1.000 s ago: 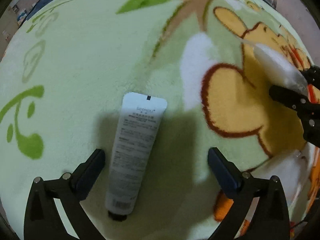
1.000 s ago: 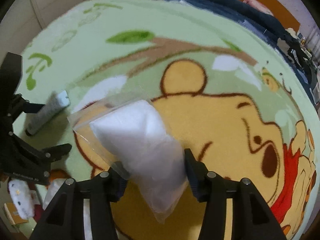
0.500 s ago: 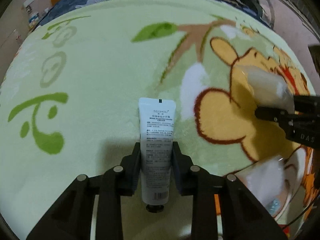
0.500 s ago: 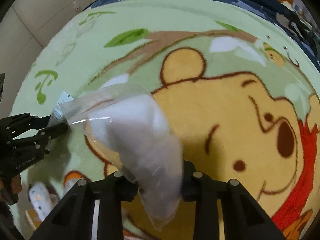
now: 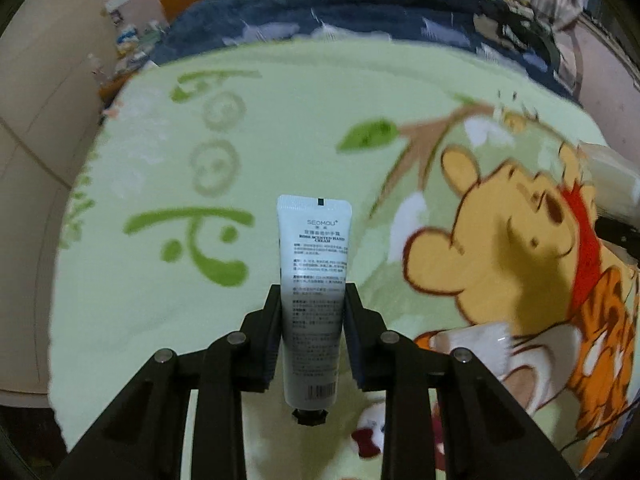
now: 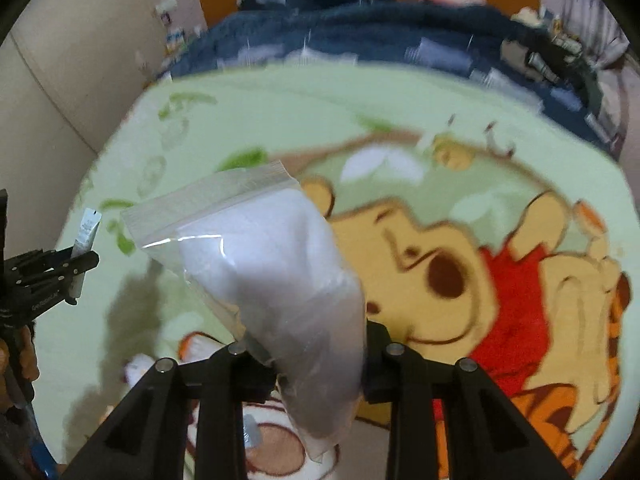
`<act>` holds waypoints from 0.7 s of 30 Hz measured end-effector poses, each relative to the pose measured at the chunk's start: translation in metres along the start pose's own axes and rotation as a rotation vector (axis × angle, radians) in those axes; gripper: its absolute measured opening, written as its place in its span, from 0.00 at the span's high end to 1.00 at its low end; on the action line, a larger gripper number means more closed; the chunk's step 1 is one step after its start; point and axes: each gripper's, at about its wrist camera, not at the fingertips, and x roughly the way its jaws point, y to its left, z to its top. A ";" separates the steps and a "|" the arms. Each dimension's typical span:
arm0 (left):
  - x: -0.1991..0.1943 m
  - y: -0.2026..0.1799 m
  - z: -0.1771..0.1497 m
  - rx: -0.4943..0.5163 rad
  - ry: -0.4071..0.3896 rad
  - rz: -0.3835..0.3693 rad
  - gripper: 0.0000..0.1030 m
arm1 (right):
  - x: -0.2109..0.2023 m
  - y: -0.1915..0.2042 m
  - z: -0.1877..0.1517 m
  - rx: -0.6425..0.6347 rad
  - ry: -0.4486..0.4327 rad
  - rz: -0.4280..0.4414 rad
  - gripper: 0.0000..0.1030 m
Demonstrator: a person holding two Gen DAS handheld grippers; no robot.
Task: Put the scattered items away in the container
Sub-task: 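Lift the cream tube and bagged cloth and carry them toward the box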
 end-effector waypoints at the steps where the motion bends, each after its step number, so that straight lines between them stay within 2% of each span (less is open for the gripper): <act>1: -0.016 0.000 0.004 -0.006 -0.021 0.004 0.72 | -0.020 0.000 0.003 0.002 -0.025 0.000 0.71; 4: -0.079 0.002 0.004 -0.021 -0.089 0.015 0.72 | -0.079 0.001 0.001 0.004 -0.089 0.015 0.71; 6: -0.121 0.001 -0.003 -0.020 -0.137 0.026 0.72 | -0.124 0.009 -0.012 -0.009 -0.136 0.022 0.71; 9: -0.192 -0.002 -0.034 -0.024 -0.210 0.034 0.72 | -0.184 0.025 -0.044 -0.030 -0.189 0.038 0.71; 12: -0.245 -0.007 -0.076 -0.037 -0.242 0.024 0.72 | -0.231 0.045 -0.087 -0.053 -0.221 0.045 0.71; 16: -0.285 -0.016 -0.136 -0.050 -0.234 -0.005 0.72 | -0.272 0.072 -0.155 -0.039 -0.236 0.078 0.71; 19: -0.301 -0.026 -0.187 -0.057 -0.201 -0.005 0.72 | -0.281 0.087 -0.199 0.010 -0.223 0.115 0.71; 21: -0.304 -0.031 -0.215 -0.070 -0.173 -0.002 0.72 | -0.280 0.102 -0.228 0.025 -0.226 0.109 0.71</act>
